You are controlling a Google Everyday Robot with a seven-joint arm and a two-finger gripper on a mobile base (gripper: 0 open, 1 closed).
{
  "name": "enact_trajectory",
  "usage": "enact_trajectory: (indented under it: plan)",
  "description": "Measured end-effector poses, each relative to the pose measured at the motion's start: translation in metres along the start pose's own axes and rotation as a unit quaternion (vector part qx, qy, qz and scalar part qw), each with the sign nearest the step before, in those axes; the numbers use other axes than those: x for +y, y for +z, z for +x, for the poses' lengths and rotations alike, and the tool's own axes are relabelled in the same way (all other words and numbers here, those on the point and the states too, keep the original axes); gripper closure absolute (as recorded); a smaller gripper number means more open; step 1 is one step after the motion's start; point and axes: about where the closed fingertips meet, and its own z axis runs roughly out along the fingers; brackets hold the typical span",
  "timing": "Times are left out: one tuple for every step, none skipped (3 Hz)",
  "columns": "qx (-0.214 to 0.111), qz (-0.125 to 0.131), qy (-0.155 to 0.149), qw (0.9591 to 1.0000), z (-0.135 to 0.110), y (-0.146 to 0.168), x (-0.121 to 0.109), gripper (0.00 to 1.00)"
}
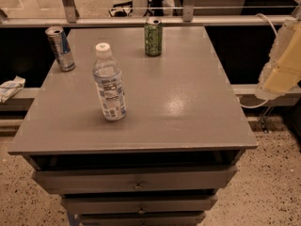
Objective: Knock blue plastic bottle over
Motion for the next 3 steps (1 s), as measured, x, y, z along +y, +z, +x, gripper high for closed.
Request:
enact_trajectory:
  plan:
    - [-0.004, -0.001, 0.002, 1.0000, -0.002, 0.001, 0.001, 0.00]
    - [-0.053, -0.010, 0.025, 0.9982, -0.022, 0.011, 0.011, 0.00]
    - [-0.118, -0.035, 0.087, 0.9886, -0.058, 0.038, 0.036, 0.00]
